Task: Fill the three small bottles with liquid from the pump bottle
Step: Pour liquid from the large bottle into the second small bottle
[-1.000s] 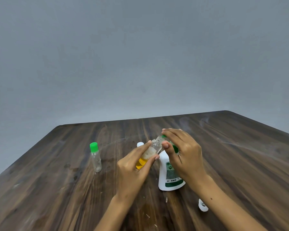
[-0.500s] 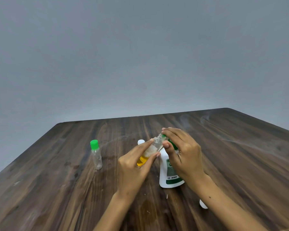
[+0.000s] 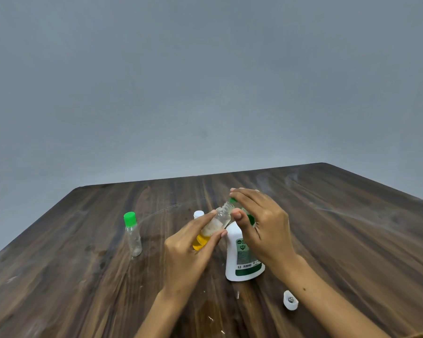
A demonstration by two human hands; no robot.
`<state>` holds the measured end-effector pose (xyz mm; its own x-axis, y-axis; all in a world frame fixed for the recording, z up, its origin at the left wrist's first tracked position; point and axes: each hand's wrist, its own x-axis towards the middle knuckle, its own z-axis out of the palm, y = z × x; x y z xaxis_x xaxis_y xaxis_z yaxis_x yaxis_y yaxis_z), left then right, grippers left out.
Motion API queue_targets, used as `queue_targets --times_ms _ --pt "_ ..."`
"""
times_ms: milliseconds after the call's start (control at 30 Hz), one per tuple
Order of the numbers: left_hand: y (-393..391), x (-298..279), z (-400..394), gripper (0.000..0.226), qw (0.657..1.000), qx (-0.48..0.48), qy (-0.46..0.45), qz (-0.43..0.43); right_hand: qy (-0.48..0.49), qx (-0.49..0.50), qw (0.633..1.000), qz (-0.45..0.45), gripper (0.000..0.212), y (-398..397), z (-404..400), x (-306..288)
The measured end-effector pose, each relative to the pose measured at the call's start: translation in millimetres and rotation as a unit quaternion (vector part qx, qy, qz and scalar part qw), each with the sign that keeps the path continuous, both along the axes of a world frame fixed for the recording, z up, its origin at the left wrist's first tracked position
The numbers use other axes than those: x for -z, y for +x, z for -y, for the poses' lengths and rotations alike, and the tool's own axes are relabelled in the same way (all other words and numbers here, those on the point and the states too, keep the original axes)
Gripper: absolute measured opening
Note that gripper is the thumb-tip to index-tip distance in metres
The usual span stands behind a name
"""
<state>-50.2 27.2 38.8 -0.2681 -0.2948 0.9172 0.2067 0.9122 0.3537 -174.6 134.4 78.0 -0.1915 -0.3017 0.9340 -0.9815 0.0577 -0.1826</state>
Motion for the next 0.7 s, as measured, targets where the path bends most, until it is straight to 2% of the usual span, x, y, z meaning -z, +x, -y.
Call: queue_targets --times_ms 433,700 --pt "1 -2 0 0.042 1.000 0.000 0.006 -0.010 0.007 0.008 1.000 -0.010 0.067 -1 -1 -3" --pt "0 -2 1 0.038 1.000 0.002 0.011 -0.006 -0.005 0.004 1.000 0.018 0.068 4 0 4"
